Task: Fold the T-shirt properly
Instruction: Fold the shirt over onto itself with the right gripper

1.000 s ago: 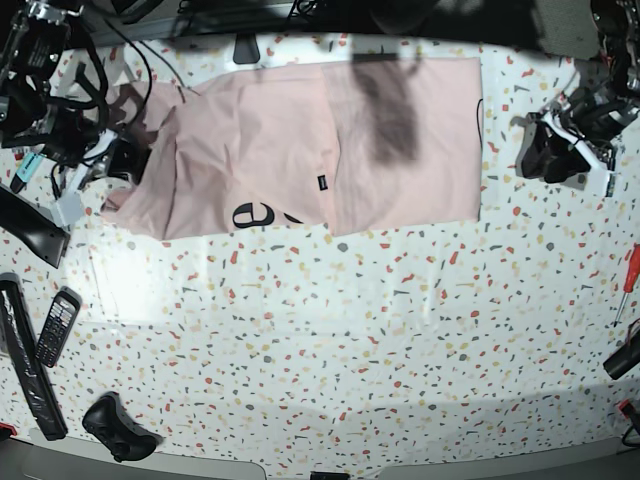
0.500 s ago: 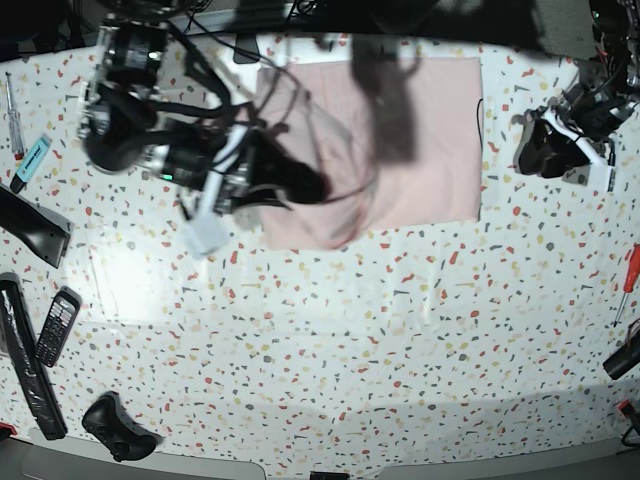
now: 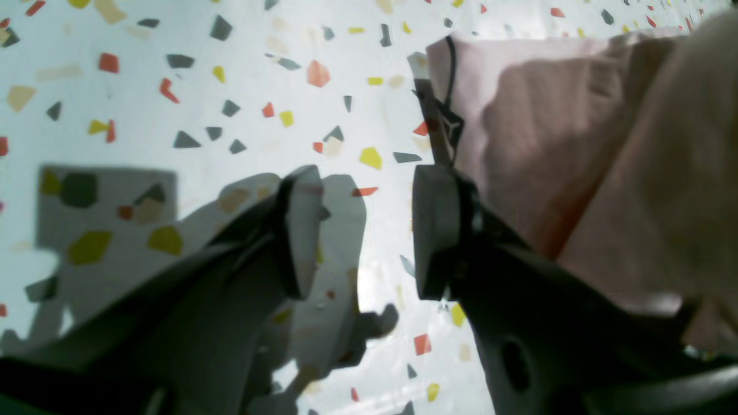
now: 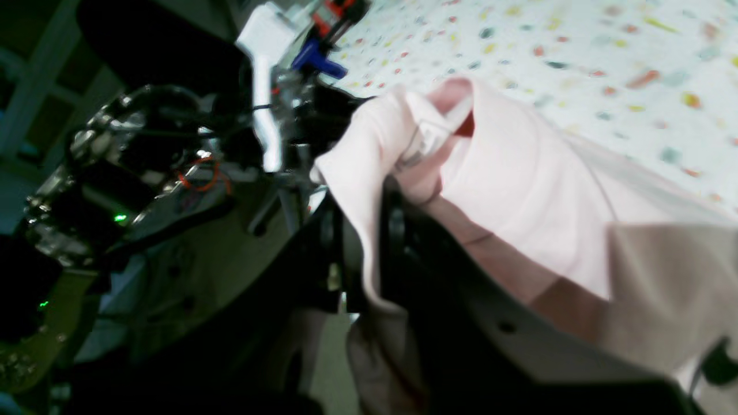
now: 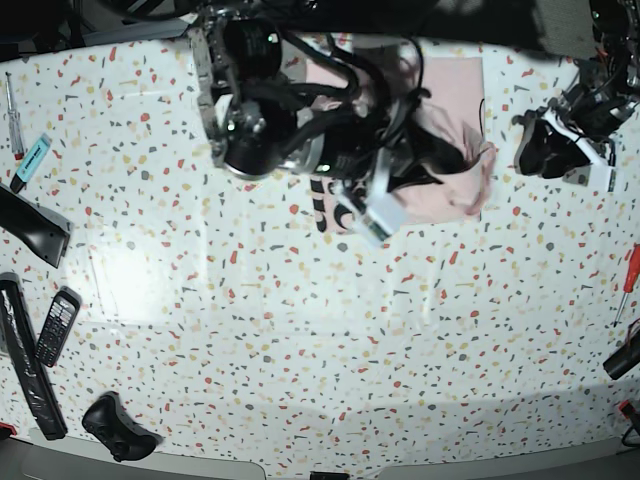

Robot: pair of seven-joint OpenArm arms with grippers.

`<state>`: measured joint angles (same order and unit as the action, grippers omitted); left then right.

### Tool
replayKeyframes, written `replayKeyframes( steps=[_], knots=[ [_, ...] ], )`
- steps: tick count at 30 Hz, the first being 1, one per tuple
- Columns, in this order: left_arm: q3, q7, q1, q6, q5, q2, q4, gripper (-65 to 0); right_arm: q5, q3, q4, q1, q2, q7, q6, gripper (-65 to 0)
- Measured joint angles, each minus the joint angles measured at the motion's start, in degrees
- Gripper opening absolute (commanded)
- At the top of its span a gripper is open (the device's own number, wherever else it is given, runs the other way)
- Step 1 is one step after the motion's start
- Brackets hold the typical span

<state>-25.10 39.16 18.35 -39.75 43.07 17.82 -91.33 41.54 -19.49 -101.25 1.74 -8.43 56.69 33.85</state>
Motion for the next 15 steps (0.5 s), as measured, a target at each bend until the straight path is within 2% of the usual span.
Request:
replayKeyframes(
  steps=[6,8,10,11,15],
  knots=[
    [0.00,0.04,0.00,0.00,-0.02,-0.02,0.00,-40.1,-0.02,-5.40,2.86,0.02,0.00,-5.18,-0.20,-64.5],
    [0.00,0.02,0.02,0.00,-0.02,-0.02,0.00,-40.1,-0.04,-6.78,2.86,0.00,0.04,-5.90,-0.04,-55.0],
    [0.00,0.02,0.00,0.00,0.00,-0.02,0.00,-40.1,0.04,-8.13,2.91,0.00,0.13,-7.78,2.47,-46.0],
    [0.00,0.02,0.02,0.00,0.00,-0.02,0.00,-40.1,0.42,-8.83,2.91,0.02,0.13,-8.92,3.39,-43.5],
    [0.00,0.02,0.00,0.02,-0.02,-0.02,0.00,-40.1,4.22,-11.10,2.91,-0.11,0.11,-12.94,3.76,-42.8]
  ],
)
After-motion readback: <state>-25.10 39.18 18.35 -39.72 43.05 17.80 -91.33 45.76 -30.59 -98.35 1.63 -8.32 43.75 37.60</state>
